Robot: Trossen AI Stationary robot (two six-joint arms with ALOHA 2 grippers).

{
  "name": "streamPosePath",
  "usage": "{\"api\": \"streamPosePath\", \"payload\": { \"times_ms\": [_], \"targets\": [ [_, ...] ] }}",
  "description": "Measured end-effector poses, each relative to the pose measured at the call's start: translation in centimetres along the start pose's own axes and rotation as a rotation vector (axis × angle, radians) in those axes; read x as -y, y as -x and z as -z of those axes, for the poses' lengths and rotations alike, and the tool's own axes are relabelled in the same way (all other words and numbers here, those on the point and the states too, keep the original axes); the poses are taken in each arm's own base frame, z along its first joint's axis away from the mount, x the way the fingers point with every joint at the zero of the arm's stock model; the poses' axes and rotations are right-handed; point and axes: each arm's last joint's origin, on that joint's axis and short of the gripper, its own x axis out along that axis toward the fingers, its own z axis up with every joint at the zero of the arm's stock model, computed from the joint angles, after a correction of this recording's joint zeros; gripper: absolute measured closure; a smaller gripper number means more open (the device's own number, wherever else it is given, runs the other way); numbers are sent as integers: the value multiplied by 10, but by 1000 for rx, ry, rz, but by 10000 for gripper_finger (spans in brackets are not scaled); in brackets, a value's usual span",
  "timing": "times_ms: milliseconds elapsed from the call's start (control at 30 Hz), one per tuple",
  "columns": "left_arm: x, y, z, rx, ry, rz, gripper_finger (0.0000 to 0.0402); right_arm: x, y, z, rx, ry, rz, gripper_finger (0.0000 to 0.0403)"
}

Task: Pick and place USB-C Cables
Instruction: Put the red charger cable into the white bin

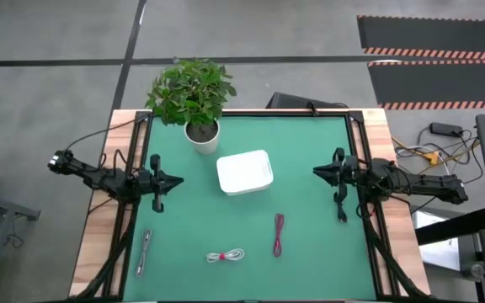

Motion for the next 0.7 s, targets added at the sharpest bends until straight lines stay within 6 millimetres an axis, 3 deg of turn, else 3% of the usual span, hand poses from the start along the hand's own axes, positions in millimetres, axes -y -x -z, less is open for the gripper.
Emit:
{"api": "streamPosePath", "payload": {
  "times_ms": [167, 367, 533, 700],
  "targets": [
    [0, 0, -1, 12, 7, -1, 402, 0, 0, -1, 12, -249, -6, 369],
    [0, 0, -2, 24, 27, 2, 402, 0, 0, -1, 12, -293, -6, 369],
    [0, 0, -7, 68, 241, 12, 402, -2, 0, -4, 37, -307, -41, 369],
    [-1, 1, -11, 101, 350, 19, 402, -9, 0, -17, 156, -250, -129, 369]
  ]
}}
